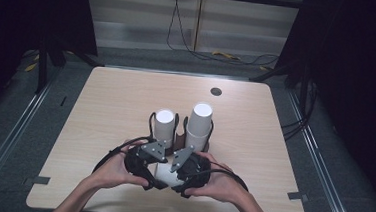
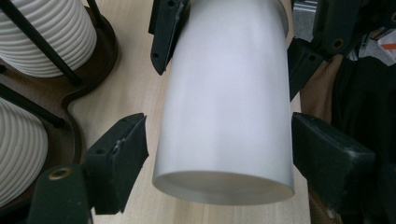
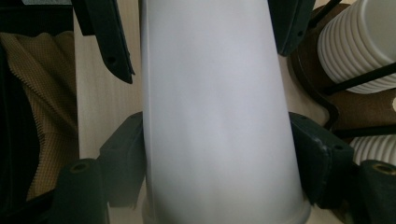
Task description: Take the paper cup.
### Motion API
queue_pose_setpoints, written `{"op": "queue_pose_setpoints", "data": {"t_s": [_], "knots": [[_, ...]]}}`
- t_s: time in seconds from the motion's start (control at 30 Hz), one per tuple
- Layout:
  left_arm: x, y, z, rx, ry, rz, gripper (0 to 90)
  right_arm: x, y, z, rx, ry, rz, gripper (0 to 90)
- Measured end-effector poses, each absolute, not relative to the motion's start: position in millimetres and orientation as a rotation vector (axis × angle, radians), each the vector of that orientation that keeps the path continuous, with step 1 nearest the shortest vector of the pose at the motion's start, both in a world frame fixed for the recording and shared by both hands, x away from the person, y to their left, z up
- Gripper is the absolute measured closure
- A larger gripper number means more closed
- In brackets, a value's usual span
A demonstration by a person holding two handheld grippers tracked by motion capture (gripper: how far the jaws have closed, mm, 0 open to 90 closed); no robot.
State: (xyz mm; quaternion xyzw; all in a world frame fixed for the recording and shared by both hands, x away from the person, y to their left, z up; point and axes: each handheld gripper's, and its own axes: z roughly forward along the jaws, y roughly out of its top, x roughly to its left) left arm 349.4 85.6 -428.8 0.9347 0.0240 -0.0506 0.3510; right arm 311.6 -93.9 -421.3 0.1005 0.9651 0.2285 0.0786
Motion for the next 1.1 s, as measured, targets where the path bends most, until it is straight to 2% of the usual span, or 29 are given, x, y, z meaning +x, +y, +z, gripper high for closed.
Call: {"op": "queue_pose_setpoints", "data": {"t_s": [0.17,0.2,0.43,0.6,0.83,1.1], "knots": [[348,84,-429,2.439,0.037,-0.166,27.5,310,-92,-422,0.294,2.891,0.687,27.7],[348,84,-430,2.438,0.034,-0.171,31.0,310,-92,-422,0.293,2.892,0.693,27.6],[349,83,-430,2.441,0.042,-0.176,33.6,311,-94,-425,0.295,2.895,0.732,27.3],[349,84,-429,2.443,0.028,-0.163,34.2,310,-95,-426,0.297,2.88,0.75,25.5],[348,84,-429,2.448,0.031,-0.167,34.1,310,-101,-428,0.322,2.863,0.812,17.3],[348,87,-430,2.439,0.035,-0.131,33.8,308,-113,-428,0.389,2.82,0.927,16.8]]}}
